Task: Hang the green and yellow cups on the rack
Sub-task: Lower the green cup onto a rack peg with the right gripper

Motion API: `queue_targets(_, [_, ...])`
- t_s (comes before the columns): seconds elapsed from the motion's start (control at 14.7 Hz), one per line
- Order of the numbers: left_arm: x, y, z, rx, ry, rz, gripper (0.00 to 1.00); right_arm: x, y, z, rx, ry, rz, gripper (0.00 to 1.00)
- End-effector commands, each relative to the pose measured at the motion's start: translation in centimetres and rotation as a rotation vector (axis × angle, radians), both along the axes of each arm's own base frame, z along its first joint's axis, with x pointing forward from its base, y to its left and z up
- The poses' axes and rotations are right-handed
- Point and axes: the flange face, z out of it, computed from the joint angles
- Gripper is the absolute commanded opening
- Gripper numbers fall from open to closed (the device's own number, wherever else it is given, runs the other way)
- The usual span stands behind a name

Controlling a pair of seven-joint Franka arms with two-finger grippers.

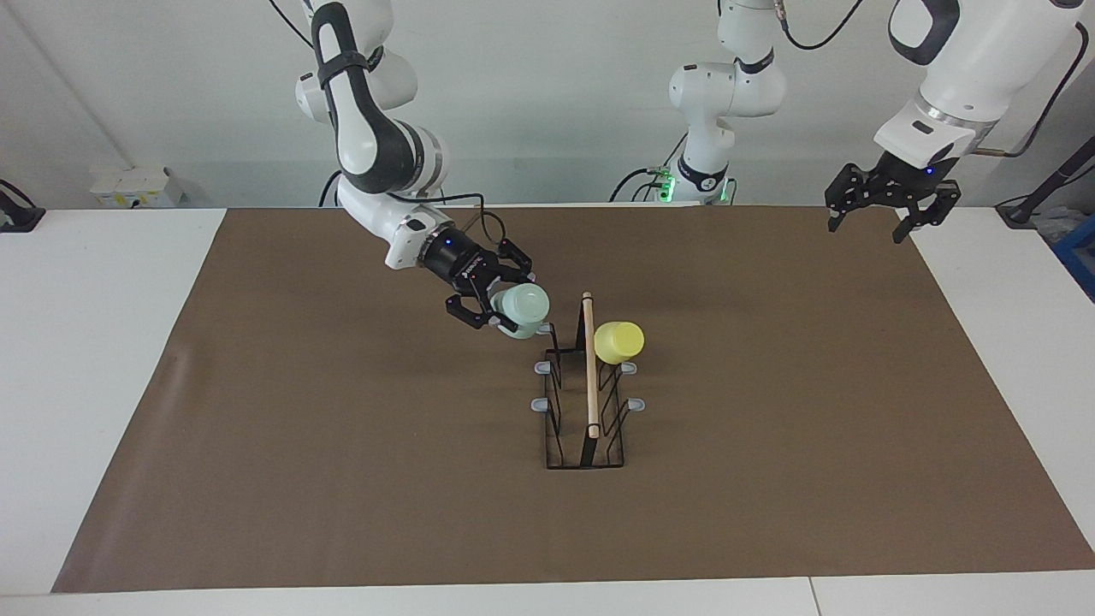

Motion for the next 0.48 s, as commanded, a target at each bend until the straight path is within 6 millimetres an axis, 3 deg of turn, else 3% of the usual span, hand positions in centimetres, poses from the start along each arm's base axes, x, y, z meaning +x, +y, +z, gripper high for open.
queue_targets(0.0, [0.4, 0.6, 0.3, 0.022, 0.038, -0.005, 1.0, -1.0, 1.8, -1.2, 0.01, -0.013, -0.023, 0.0])
queue_targets(0.27, [-0.2, -1.0, 0.8, 0.02, 0.03, 0.06, 1.0, -1.9, 3.8, -1.7, 0.02, -0.021, -0.024, 0.0])
queue_targets(0.41, [-0.5, -1.4, 0.8, 0.02, 0.031, 0.075, 1.0, -2.1, 3.8, -1.9, 0.003, -0.034, -0.026, 0.0])
